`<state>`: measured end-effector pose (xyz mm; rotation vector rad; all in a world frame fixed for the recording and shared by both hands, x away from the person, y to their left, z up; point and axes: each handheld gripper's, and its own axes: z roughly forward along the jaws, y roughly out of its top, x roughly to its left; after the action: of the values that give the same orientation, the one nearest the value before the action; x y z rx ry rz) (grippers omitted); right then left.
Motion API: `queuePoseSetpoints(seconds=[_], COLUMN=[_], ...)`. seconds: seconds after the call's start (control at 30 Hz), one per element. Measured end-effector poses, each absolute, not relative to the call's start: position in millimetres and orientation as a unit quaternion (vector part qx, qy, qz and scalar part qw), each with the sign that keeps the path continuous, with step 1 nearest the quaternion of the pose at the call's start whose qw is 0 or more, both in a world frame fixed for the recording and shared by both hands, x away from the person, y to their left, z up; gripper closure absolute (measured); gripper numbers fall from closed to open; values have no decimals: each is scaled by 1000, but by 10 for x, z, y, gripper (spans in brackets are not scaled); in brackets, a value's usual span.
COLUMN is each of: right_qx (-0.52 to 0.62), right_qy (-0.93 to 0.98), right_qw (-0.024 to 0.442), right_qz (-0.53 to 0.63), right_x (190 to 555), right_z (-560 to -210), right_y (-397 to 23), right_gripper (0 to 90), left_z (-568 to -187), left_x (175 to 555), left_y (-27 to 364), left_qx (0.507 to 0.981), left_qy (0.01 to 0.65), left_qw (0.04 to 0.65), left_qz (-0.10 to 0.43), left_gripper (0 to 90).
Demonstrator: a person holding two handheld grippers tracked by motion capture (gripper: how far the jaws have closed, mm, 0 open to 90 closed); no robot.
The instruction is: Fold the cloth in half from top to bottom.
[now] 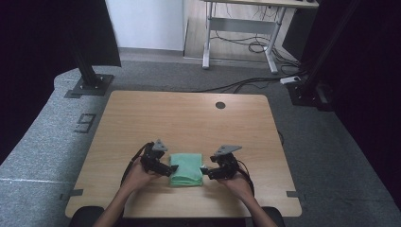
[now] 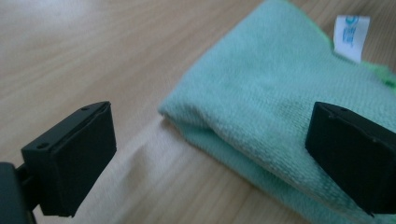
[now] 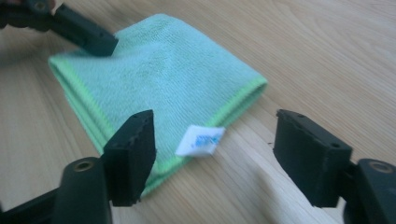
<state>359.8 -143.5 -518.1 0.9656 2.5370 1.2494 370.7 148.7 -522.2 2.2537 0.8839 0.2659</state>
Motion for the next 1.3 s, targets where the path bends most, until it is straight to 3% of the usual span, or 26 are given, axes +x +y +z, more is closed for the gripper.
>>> queuePoseSetpoints(seconds=[0.27,0.7,1.3], right_qx=[310,308,323], right_qy=[865,873,866], right_qw=[81,90,109], right_qz=[387,367,367], right_x=[3553,3479,3412], right_z=[-5325,-5427,-5472], right_y=[-1239,-1277,-1313], right_gripper=[236,230,206], left_z=[-5262,-5398,-5380], left_x=[3491,3366,3221], left_y=[1531,1497,1583], left_qx=[868,867,855], left_qy=[341,349,370], left_qw=[340,315,330], left_qz=[118,167,154], left_gripper=[17,10,18])
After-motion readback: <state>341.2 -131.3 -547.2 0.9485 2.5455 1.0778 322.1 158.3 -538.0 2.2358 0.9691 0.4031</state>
